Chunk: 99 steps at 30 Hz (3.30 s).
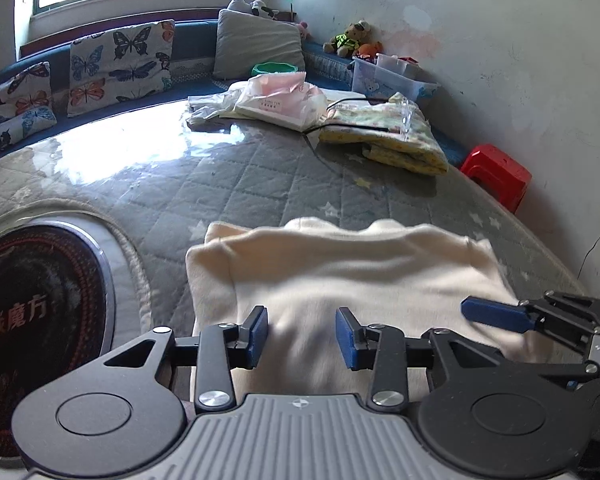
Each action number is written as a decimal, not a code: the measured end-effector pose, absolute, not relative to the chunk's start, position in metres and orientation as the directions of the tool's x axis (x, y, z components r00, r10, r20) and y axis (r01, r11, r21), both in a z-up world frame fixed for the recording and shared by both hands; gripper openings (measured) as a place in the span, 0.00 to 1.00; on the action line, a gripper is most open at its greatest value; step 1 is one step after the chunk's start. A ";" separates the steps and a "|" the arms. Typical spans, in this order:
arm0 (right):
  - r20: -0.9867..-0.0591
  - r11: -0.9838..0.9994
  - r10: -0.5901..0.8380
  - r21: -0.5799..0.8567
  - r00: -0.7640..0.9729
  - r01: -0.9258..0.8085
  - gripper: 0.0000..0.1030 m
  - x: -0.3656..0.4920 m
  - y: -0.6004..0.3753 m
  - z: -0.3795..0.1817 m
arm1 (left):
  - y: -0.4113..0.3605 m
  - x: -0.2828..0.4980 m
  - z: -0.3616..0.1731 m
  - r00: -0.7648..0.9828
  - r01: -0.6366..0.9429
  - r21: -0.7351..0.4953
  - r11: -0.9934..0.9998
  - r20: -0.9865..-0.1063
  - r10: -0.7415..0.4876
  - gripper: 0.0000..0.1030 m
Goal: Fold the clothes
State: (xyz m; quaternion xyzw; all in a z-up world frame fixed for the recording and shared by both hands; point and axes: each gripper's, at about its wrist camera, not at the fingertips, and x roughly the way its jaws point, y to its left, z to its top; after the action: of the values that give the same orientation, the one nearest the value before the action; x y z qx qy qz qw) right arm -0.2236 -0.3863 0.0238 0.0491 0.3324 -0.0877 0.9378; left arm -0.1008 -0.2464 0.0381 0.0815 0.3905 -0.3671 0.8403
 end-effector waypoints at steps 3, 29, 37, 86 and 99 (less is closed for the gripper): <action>-0.616 0.980 -0.139 0.029 0.775 0.199 0.43 -0.236 -0.379 0.027 | -0.238 -0.110 0.038 0.432 0.679 -0.145 0.720 -0.713 -0.551 0.41; -0.622 0.957 -0.180 0.068 0.762 0.281 0.66 -0.290 -0.370 0.030 | -0.212 -0.169 0.039 0.422 0.654 -0.116 0.748 -0.765 -0.487 0.71; -0.615 0.958 -0.189 0.057 0.765 0.282 0.81 -0.298 -0.361 0.033 | -0.204 -0.181 0.040 0.436 0.643 -0.104 0.759 -0.765 -0.474 0.81; -0.564 0.932 -0.269 -0.358 0.781 0.063 1.00 -0.294 -0.368 0.131 | -0.198 -0.203 0.099 0.554 0.662 0.030 0.749 -0.693 -0.462 1.00; -0.598 0.961 -0.184 -0.277 0.780 0.014 1.00 -0.306 -0.369 0.101 | -0.201 -0.206 0.090 0.536 0.670 0.021 0.742 -0.706 -0.464 1.00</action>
State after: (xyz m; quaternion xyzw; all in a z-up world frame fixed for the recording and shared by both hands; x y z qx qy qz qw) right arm -0.3056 -0.3693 0.1010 -0.1297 0.3272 -0.0528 0.9345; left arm -0.2059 -0.2012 0.0902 0.1459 0.3530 -0.3280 0.8640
